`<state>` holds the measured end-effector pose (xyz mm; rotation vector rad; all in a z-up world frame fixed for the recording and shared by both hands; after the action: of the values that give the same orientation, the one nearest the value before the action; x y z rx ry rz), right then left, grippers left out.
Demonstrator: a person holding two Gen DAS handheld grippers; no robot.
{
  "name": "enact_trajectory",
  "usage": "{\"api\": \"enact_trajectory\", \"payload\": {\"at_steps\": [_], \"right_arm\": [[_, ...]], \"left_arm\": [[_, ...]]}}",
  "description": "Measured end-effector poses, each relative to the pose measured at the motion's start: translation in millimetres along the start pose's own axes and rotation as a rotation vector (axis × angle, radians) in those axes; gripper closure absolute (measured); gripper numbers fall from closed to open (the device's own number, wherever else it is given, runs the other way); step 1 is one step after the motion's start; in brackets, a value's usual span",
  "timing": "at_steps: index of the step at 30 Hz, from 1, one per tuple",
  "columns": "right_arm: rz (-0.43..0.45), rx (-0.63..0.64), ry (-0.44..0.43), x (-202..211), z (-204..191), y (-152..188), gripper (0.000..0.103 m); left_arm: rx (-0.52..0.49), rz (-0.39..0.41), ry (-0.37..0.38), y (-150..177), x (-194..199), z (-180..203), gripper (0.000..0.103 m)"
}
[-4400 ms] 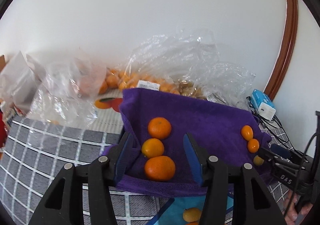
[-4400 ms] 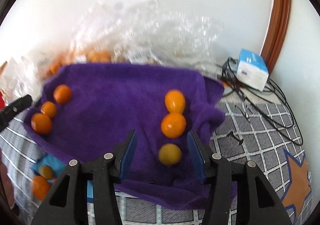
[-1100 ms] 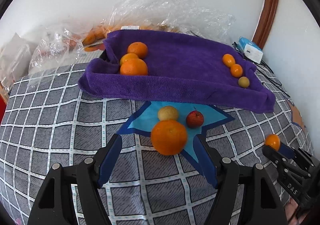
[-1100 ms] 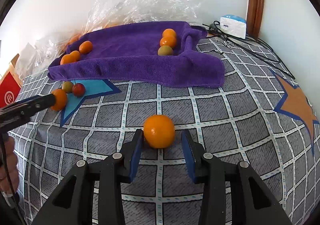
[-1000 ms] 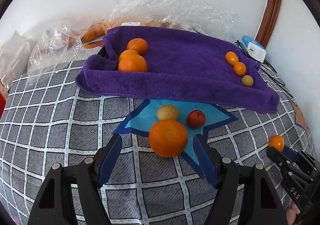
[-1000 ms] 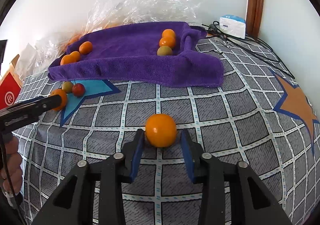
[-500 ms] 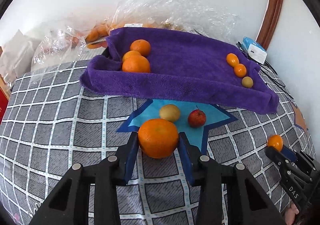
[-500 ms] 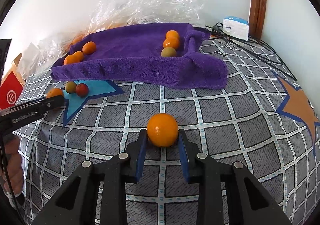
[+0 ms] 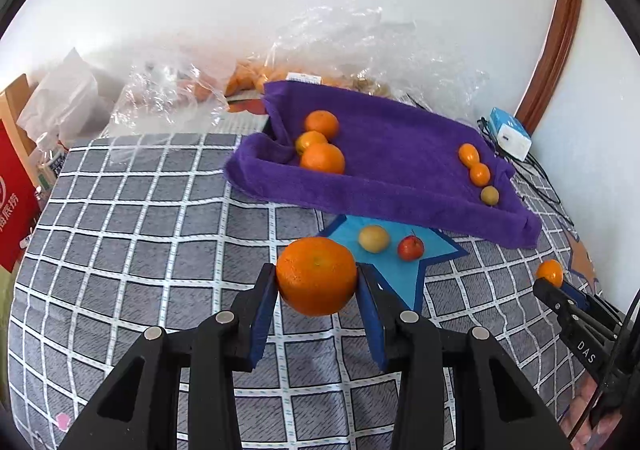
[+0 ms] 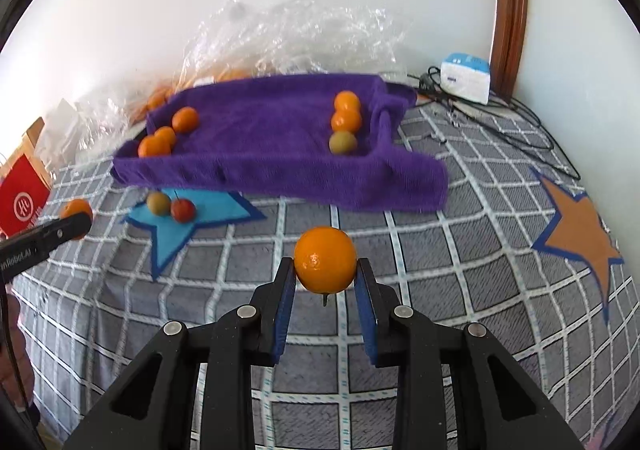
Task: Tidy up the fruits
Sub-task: 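Grasp the last large orange with the left gripper while the right gripper holds its orange, then carry both held oranges over the purple towel with both grippers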
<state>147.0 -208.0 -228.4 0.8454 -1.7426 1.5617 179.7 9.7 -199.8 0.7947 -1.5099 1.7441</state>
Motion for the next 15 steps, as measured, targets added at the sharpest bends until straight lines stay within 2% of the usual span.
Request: {"api": "enact_trajectory", "payload": {"at_steps": [15], "right_arm": [[0.065,-0.017,0.017,27.1,-13.8,-63.1,0.073]], "left_arm": [[0.037,0.081,0.000,-52.5,43.1,-21.1,0.065]]}}
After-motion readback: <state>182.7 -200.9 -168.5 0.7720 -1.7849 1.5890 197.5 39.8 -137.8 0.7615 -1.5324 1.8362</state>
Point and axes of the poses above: each gripper's, at about its wrist camera, not at the fingertips, and x roughly against the way its jaws point, z to its right, y to its underside, the point moved 9 cm from there along -x, roughly the way its jaws point, and after that the axes turned 1 degree about -z, right-handed, at the moved point
